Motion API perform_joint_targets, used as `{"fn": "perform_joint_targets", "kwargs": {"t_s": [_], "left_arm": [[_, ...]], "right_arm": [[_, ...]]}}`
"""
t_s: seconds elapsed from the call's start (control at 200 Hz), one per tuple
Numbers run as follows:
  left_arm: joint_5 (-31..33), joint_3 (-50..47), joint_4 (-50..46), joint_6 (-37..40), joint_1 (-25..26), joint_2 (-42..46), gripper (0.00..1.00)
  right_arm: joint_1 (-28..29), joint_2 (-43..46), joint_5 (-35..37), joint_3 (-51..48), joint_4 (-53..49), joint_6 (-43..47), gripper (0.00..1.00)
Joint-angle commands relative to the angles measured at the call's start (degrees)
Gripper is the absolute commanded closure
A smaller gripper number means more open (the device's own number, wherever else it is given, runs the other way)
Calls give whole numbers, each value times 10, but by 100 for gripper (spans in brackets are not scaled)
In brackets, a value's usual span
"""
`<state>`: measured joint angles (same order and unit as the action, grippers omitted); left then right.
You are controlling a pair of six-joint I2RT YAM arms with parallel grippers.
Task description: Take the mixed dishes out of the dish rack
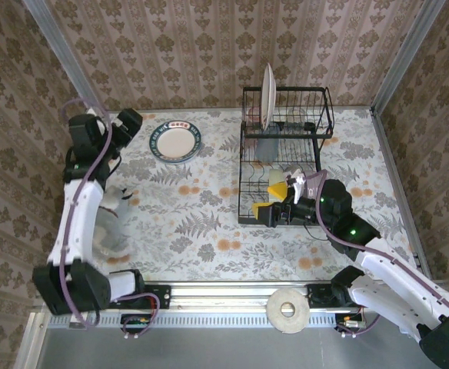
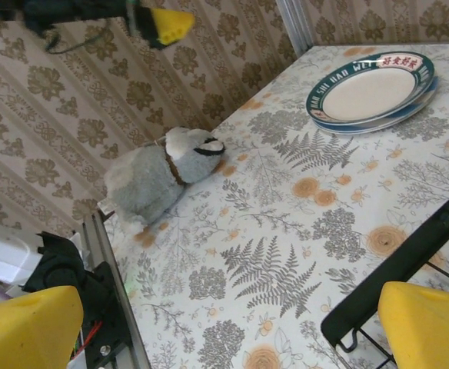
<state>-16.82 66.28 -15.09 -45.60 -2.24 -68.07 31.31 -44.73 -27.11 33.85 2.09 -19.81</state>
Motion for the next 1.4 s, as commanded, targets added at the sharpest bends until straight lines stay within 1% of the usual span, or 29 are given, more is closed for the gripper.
{"fn": "perform_joint_targets", "kwargs": {"t_s": [0.0,0.105,0.14,0.235,0.305,0.345,0.395,0.45,0.505,0.56,0.645,0.715,0.775,0.83,0.91,1.05,1.13,1.15,1.2,1.235,1.25,1.395], "left_arm": [[-49,-43,-32,91,11,67,0],[-84,-94,-45,141,25,152,0],[-92,-118,-42,150,30,179,0],[-139,-165,-32,178,31,242,0],[-168,-200,-22,218,34,280,0],[-155,-224,-15,237,41,301,0],[-127,-241,-14,239,44,323,0],[-121,-244,-12,232,46,341,0],[-124,-260,21,214,52,357,0],[-150,-271,48,202,52,360,0],[-173,-274,58,192,52,356,0],[-173,-271,48,197,54,352,0],[-155,-262,20,210,58,352,0],[-149,-260,11,217,62,357,0],[-157,-264,14,220,67,365,0],[-178,-263,17,220,76,361,0],[-196,-268,35,216,84,363,0],[-213,-270,41,214,86,364,0],[-226,-273,47,213,90,365,0],[-228,-273,47,214,93,364,0],[-228,-273,46,214,93,364,0],[-220,-270,35,223,95,366,0]], "right_arm": [[3,18,30,22,-15,19,0],[3,32,83,20,-18,25,0],[2,32,102,28,-27,28,0],[2,20,144,57,-54,27,0],[2,5,181,86,-76,20,0],[2,-5,216,105,-94,12,0],[3,-18,258,124,-108,8,0],[3,-35,316,148,-123,2,0],[4,-54,359,175,-137,-5,0],[3,-80,395,208,-151,-14,0],[5,-124,424,268,-172,-22,0],[9,-160,469,314,-188,-31,0],[15,-196,516,361,-205,-29,0],[19,-229,543,406,-218,-23,1],[31,-283,586,468,-223,-1,2],[42,-396,670,592,-270,12,7],[44,-459,718,672,-321,-7,7],[44,-477,728,694,-340,-12,6],[47,-519,756,755,-380,-19,3],[50,-547,770,791,-398,-15,1],[52,-558,788,807,-405,-14,0],[64,-656,874,942,-482,-12,0]]}}
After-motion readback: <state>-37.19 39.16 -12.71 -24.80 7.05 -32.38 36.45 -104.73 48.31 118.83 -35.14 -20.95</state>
